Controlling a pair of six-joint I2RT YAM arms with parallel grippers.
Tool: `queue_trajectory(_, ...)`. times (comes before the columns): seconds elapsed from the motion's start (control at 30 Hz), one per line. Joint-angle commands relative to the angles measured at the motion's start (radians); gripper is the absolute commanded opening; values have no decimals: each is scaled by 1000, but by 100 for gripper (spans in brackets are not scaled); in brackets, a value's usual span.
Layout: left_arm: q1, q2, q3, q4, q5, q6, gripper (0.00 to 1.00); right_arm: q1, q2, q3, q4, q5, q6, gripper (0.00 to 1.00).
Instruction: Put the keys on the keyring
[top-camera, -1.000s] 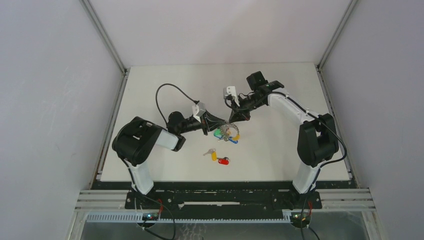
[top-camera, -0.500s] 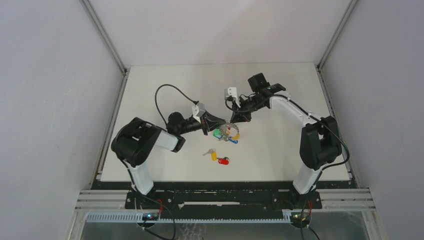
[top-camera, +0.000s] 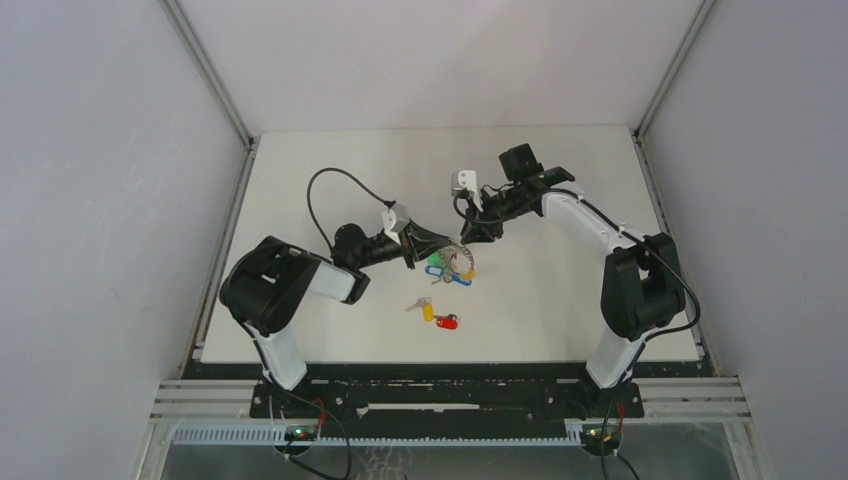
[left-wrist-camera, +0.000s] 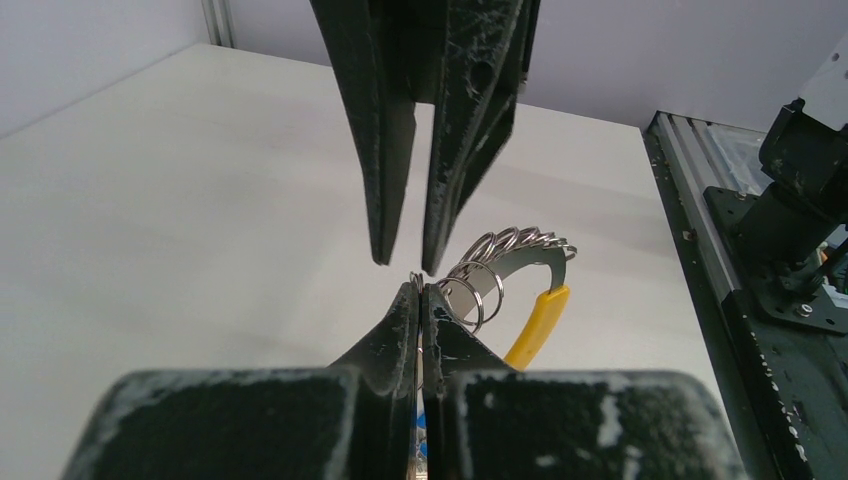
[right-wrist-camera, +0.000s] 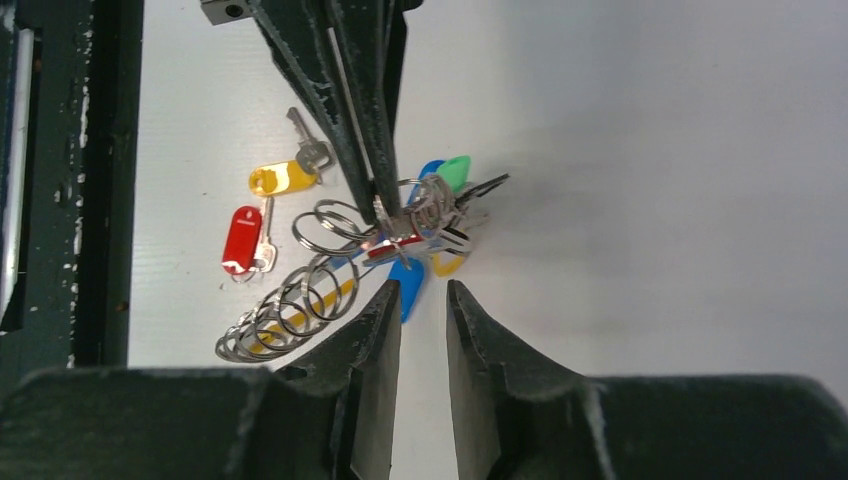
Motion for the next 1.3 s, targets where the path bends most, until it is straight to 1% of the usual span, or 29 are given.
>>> queue_trajectory(0.0, -4, -53, -4, 76, 1, 22, 0, -20, -50, -3, 99, -57, 17, 23)
queue_trajectory(0.13, -6, -47, -3, 74, 6, 20, 0, -15, -41, -3, 102, -103, 5, 24)
queue_trajectory(0.47, -6, -39, 6, 75, 5, 15, 0, 3, -7, -3, 63, -155, -42, 24)
queue_trajectory(0.8, -8, -41, 11, 75, 2, 11, 0, 18, 38, 0, 61, -171, -45, 23)
queue_trajectory(0.97, -9, -43, 11, 75, 3, 12, 0, 17, 58, 6, 61, -180, -48, 17)
queue_trajectory(1.07, -9, -39, 11, 75, 6, 11, 0, 17, 63, 16, 48, -184, -60, 9)
queue_trajectory(1.13, -11, -36, 11, 76, 8, 10, 0, 18, 62, 26, 26, -180, -72, 1)
queue_trajectory(1.27, -11, -24, 10, 75, 13, 9, 0, 22, 53, 64, -28, -153, -97, 0)
